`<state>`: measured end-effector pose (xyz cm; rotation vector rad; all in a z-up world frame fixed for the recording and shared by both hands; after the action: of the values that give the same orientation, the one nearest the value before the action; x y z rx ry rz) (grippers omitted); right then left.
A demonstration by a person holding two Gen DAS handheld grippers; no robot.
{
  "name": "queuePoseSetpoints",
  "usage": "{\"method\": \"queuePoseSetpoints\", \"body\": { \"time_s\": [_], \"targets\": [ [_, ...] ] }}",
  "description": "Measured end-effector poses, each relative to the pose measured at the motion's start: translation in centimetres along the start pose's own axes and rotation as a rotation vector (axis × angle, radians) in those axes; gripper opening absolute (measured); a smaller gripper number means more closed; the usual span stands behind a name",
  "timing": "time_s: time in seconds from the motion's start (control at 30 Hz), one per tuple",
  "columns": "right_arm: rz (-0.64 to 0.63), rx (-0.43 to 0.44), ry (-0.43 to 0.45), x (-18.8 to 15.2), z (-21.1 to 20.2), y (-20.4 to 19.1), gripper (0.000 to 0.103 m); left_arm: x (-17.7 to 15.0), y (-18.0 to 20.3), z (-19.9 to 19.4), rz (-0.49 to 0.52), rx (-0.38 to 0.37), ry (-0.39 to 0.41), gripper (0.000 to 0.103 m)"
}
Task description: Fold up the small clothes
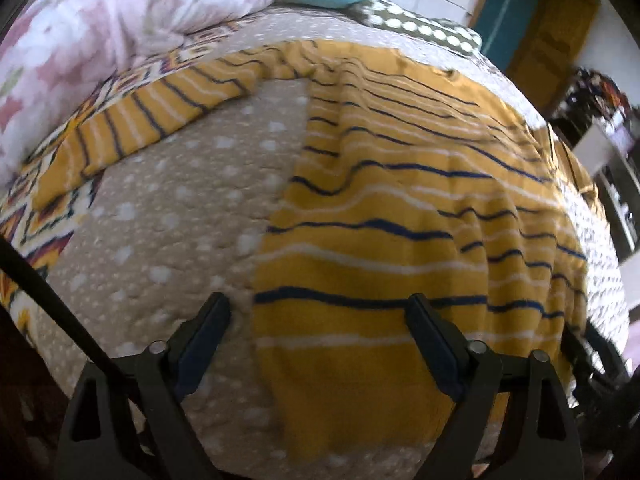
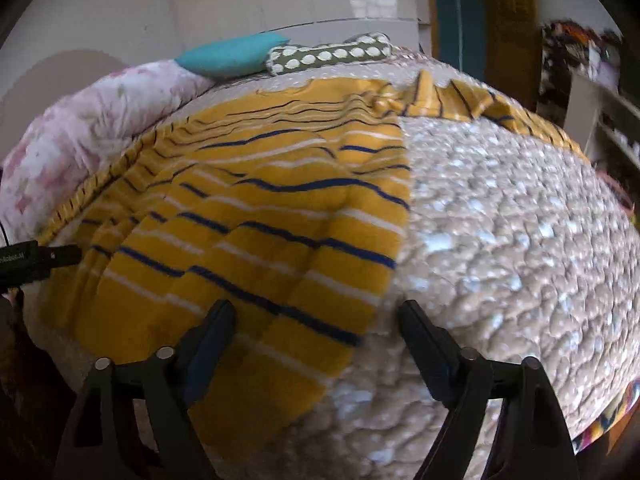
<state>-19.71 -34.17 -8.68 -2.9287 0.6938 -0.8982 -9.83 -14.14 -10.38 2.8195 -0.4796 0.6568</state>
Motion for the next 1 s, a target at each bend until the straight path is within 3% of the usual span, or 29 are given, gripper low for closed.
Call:
{"method": "queuePoseSetpoints", "body": {
  "time_s": [0.03, 0.07, 0.1, 0.17, 0.33, 0.53, 0.73, 0.8, 0.87, 1.0],
  "targets": [
    [-0.012, 0.004, -0.001, 0.2, 0.0, -0.2, 0.061, -0.1, 0.4, 0.0, 0.013, 0.013, -0.001, 0.041],
    [-0.021, 0.025, -0.008, 0.5, 0.1, -0.4, 0.039, 0.0, 0.6, 0.2, 0.016, 0.017, -0.006, 0.017],
    [-0.026, 0.041, -0.016, 0.8, 0.0, -0.5, 0.032, 0.1, 0.6, 0.0, 0.008, 0.000, -0.009, 0.009],
    [-0.017, 0.078, -0.031, 1.4, -0.4, -0.3, 0.011, 0.2, 0.6, -0.3, -0.021, -0.041, -0.015, 0.009],
    [0.079, 0.208, -0.078, 0.6, -2.2, 2.2, 0.008, -0.9, 0.0, -3.4, -0.033, -0.055, 0.004, 0.008],
    [0.069, 0.221, -0.113, -2.4, -4.4, 4.3, 0.007, -3.4, -0.7, -5.5, -0.035, -0.052, -0.020, 0.009],
    [0.055, 0.166, -0.113, -4.5, -5.1, 5.6, 0.008, -3.7, -1.0, -7.6, -0.027, -0.025, 0.035, 0.022],
    [0.089, 0.161, -0.100, -4.6, -5.4, 6.9, 0.008, -3.3, -0.9, -8.9, -0.017, -0.007, 0.083, 0.044],
    [0.137, 0.151, -0.083, -4.4, -5.8, 8.5, 0.008, -2.7, -0.5, -10.1, -0.005, 0.013, 0.129, 0.058],
    [0.219, 0.112, -0.030, -3.2, -6.2, 11.7, 0.008, -1.2, 1.1, -10.6, 0.029, 0.018, 0.150, 0.066]
  ]
}}
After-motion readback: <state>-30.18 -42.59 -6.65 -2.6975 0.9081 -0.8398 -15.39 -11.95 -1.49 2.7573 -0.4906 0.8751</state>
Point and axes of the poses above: each gripper's, at about its wrist camera, not at the fingertips, and z roughly the way its jaws point, y to its right, x to its top, the point moved 4 cm from there along z, roughly the way its jaws point, and after that the axes turned 3 degrees about -y, right-handed, at the moved point
